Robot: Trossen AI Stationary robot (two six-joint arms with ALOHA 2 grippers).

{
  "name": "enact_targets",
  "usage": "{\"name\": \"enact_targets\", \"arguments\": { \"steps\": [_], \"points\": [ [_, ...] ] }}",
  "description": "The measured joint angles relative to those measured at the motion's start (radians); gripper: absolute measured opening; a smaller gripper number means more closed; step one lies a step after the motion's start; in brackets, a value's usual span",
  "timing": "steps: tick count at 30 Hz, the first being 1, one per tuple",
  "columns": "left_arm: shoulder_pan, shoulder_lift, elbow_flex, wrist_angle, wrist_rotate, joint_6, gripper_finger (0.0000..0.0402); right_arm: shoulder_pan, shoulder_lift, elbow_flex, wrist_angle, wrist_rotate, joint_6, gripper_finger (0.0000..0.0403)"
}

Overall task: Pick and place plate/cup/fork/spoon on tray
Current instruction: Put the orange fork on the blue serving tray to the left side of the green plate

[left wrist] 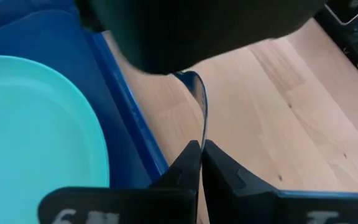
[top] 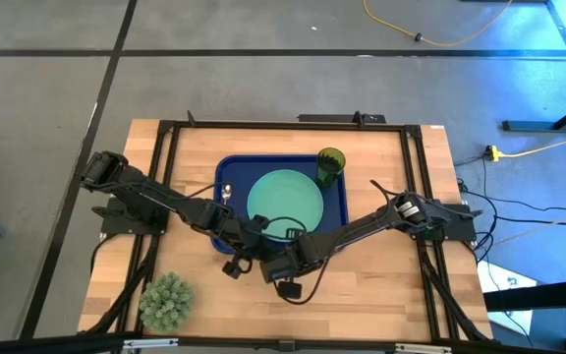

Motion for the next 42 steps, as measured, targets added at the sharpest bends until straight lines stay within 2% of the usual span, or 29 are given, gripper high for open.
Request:
{"name": "enact_targets", "arguments": {
  "steps": [8, 17, 24, 38, 42],
  "points": [
    [0.0, -0.001, 0.026, -0.058, 0.0, 0.008, 0.0, 0.001, -0.015, 0.014, -0.017, 0.008, -0.046, 0.0043],
    [-0.014, -0.024, 0.031, -0.037, -0.003, 0.037, 0.0, 0.003, -0.013, 0.135, -0.113, 0.02, -0.085, 0.0043],
    [-0.014, -0.059, 0.027, -0.059, -0.026, 0.033, 0.0, 0.001, -0.013, 0.143, -0.103, -0.003, -0.017, 0.0043],
    [-0.024, -0.056, 0.026, -0.063, -0.025, 0.026, 0.0, -0.002, -0.014, 0.144, -0.105, -0.02, -0.015, 0.0043],
    [-0.024, -0.056, 0.026, -0.063, -0.025, 0.026, 0.0, -0.003, -0.014, 0.144, -0.106, -0.021, -0.016, 0.0028]
  ]
}}
